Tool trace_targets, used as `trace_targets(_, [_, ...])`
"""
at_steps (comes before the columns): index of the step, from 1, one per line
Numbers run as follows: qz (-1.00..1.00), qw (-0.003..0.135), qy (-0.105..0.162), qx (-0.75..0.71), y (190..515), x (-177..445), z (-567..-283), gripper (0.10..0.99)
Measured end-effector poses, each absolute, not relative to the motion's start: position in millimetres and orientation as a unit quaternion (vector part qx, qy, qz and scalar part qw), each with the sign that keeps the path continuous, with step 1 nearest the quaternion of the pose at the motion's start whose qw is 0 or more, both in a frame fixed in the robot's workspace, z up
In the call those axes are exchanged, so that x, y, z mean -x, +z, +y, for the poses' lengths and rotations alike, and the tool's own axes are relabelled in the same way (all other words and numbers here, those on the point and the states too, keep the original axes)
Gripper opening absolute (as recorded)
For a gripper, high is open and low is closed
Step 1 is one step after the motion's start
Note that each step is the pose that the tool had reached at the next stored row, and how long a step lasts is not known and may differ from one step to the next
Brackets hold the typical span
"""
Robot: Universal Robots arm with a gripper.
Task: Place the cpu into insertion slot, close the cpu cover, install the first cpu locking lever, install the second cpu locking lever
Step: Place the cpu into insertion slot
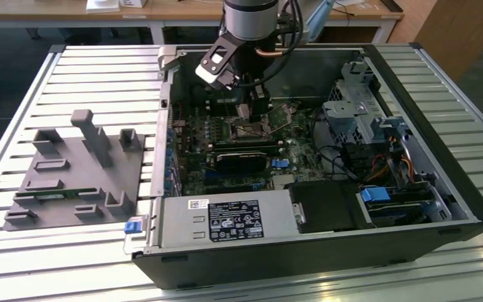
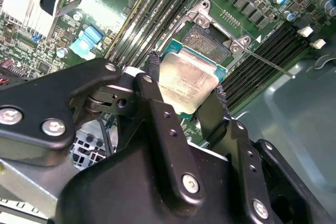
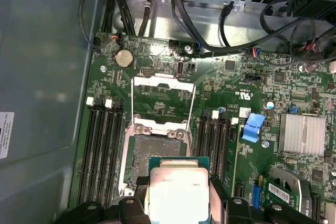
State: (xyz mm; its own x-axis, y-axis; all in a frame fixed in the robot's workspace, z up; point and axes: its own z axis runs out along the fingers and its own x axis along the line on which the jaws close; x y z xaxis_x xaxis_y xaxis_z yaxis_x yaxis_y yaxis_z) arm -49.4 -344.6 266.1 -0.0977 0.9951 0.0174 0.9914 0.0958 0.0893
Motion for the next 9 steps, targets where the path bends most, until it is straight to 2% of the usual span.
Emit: trace_targets(9, [0.74,0.024,0.039,-0.671,262.7,49.4,-344.3,0.537])
